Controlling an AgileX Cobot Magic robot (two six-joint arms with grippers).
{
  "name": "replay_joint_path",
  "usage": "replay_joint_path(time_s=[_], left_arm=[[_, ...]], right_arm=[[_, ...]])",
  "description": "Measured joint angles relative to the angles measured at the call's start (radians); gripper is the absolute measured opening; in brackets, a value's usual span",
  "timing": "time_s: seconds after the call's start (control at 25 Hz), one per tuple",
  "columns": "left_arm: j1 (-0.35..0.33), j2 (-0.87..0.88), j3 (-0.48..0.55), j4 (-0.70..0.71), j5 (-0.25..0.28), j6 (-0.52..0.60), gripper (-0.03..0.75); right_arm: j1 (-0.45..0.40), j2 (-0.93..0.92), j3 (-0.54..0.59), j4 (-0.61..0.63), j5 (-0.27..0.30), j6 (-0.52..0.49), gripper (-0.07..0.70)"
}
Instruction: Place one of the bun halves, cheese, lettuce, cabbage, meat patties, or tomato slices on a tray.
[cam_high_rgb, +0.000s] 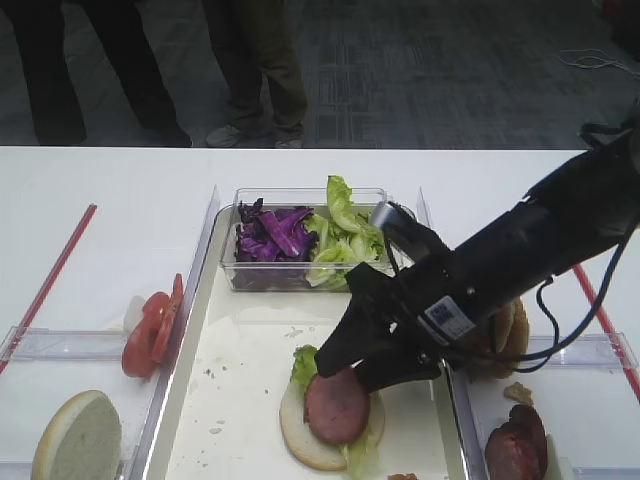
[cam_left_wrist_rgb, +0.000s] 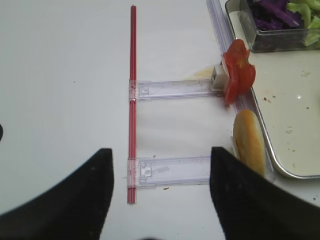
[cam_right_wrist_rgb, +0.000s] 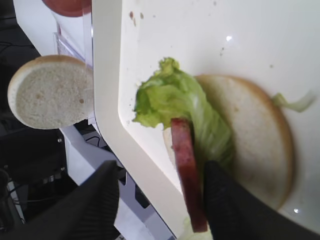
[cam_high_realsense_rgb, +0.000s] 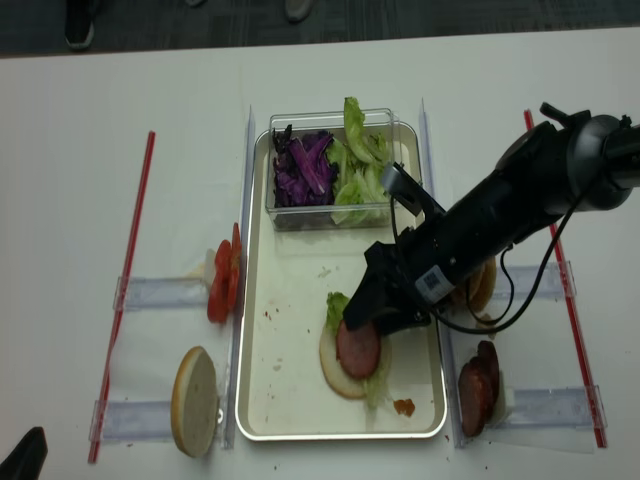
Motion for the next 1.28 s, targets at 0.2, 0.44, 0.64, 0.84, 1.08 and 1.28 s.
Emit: replay_joint_path(time_s=[0.2,0.44,0.64,0.84,1.08,1.28], left_arm=[[0.000,0.000,0.000,0.000,0.000,0.000,0.400],[0.000,0.000,0.000,0.000,0.000,0.000,0.400],[0.000,0.000,0.000,0.000,0.000,0.000,0.400],[0.000,0.000,0.000,0.000,0.000,0.000,0.400],[0.000,0.000,0.000,0.000,0.000,0.000,0.400],[0.000,0.000,0.000,0.000,0.000,0.000,0.400]], right_arm=[[0.000,0.000,-0.063,-0.073,-0.010,0.098,0.432],[0.000,-0.012,-0.114,-0.177,-0.011,0.194,0.432],[0.000,-0.041,-0.149,-0.197,0.006,0.224,0.431],[0.000,-0.072,-0.189,-0.199,0.037,0.252,0.432],[0.000,-0.116,-0.226,-0.209,0.069,0.291,0.431],[0.000,-0.127,-0.278,-0.285,0.121,0.366,0.431]])
